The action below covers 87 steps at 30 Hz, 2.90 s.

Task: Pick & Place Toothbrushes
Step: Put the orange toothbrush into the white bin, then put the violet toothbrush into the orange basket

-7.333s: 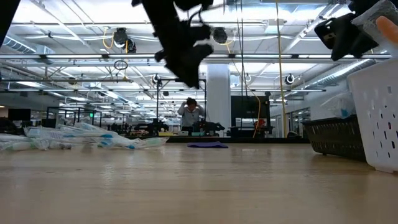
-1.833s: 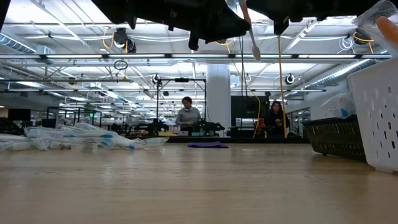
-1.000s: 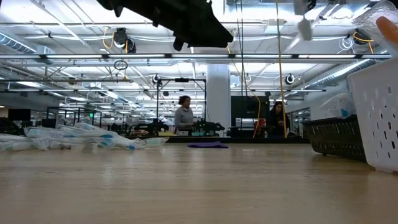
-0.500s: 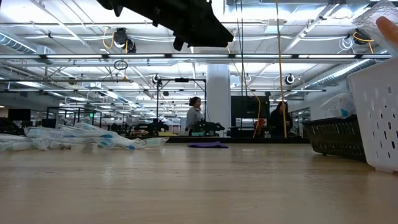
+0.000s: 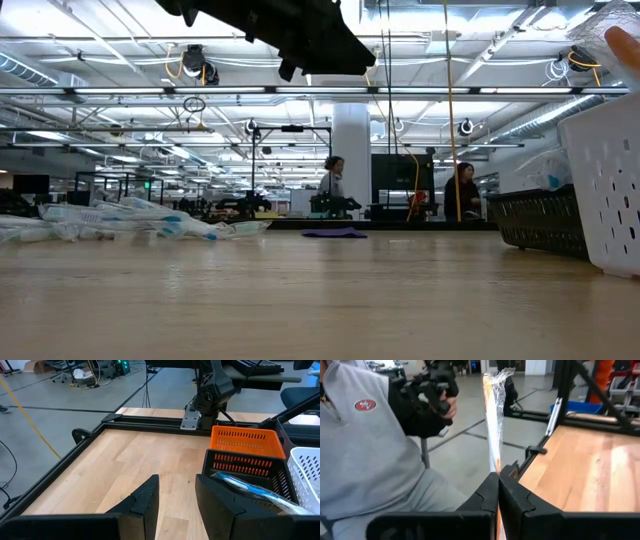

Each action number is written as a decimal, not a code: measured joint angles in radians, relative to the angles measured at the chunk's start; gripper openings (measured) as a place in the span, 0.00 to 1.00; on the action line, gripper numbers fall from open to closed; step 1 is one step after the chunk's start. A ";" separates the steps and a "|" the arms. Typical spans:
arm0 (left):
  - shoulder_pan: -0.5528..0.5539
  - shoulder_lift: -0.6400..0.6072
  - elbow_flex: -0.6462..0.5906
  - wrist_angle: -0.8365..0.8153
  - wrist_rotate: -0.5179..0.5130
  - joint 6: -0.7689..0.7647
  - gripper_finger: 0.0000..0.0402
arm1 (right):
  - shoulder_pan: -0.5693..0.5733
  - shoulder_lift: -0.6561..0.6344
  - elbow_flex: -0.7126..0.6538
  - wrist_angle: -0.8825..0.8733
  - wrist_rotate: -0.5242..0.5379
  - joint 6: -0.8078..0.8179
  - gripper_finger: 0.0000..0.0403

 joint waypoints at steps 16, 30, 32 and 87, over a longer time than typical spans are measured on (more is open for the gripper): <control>0.000 0.000 0.000 0.000 0.000 0.001 0.32 | 0.034 0.027 0.000 -0.090 0.076 0.029 0.00; 0.005 0.000 0.000 -0.001 0.000 0.001 0.32 | 0.034 0.027 0.000 -0.167 0.080 0.079 0.11; 0.005 0.000 0.000 -0.001 0.000 0.002 0.32 | 0.034 0.027 0.000 -0.175 0.081 0.080 0.16; 0.410 0.047 -0.005 -1.124 0.266 -0.257 0.32 | -0.858 -0.265 0.000 -0.438 -0.166 -0.135 0.27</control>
